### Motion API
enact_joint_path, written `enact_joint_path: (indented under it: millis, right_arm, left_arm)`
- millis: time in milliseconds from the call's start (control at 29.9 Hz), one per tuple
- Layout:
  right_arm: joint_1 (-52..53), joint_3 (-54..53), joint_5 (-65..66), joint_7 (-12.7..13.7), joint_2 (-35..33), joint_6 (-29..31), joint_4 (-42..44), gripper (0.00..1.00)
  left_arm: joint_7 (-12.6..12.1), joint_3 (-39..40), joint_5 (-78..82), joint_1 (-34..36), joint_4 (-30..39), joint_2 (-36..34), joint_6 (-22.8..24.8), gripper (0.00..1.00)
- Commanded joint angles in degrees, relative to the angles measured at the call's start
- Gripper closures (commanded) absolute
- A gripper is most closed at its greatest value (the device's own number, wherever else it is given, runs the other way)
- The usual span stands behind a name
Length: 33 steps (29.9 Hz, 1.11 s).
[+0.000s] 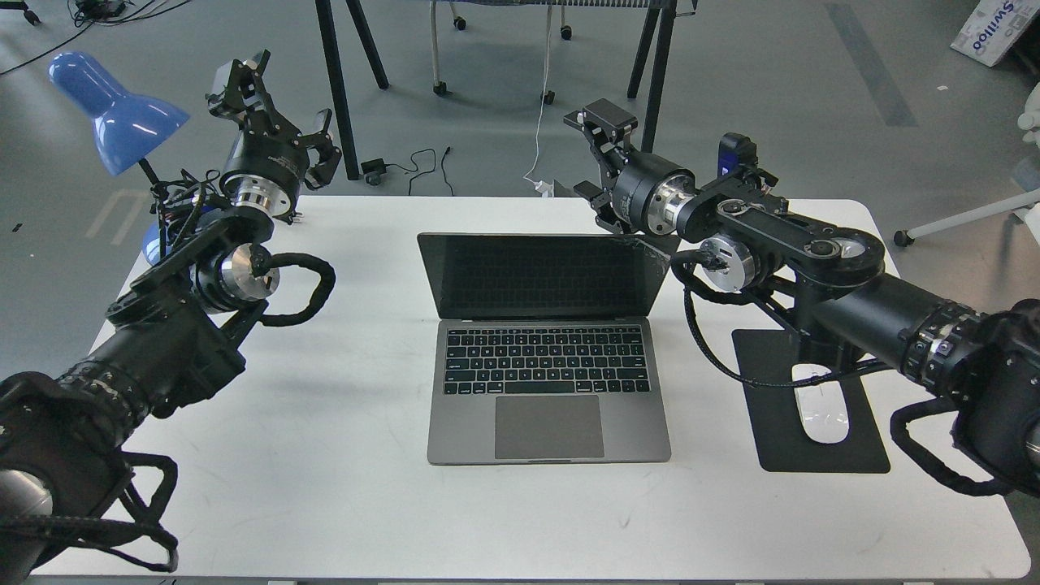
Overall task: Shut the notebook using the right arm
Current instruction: 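Lower the right gripper onto the top edge of the laptop screen, then push the screen down toward the keyboard with the right gripper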
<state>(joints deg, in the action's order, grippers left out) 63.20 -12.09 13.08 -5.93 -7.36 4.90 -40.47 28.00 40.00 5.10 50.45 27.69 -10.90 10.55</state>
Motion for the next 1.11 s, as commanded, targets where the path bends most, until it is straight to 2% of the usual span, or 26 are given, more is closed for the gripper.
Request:
enact_joint_path:
  millis: [0, 100, 569, 804, 1072]
  right_arm:
    - [-0.1, 0.2, 0.5, 0.2, -1.8, 2.8, -2.3, 0.00]
    - [-0.4, 2.0, 2.4, 1.0, -3.6, 5.3, -5.1, 0.00]
    - [-0.9, 8.2, 4.1, 1.2, -12.3, 11.1, -17.5, 0.00]
    - [-1.1, 12.4, 6.6, 1.2, -13.8, 11.4, -21.3, 0.00]
    - [-2.1, 16.4, 12.6, 1.4, -13.1, 10.7, -21.3, 0.00]
  left_arm:
    - [0.0, 0.1, 0.0, 0.0, 0.0, 0.0, 0.0, 0.00]
    - [0.0, 0.1, 0.0, 0.0, 0.0, 0.0, 0.0, 0.00]
    - [0.0, 0.1, 0.0, 0.1, -0.1, 0.0, 0.0, 0.00]
    - [0.0, 0.1, 0.0, 0.1, -0.1, 0.0, 0.0, 0.00]
    - [0.0, 0.1, 0.0, 0.1, -0.1, 0.0, 0.0, 0.00]
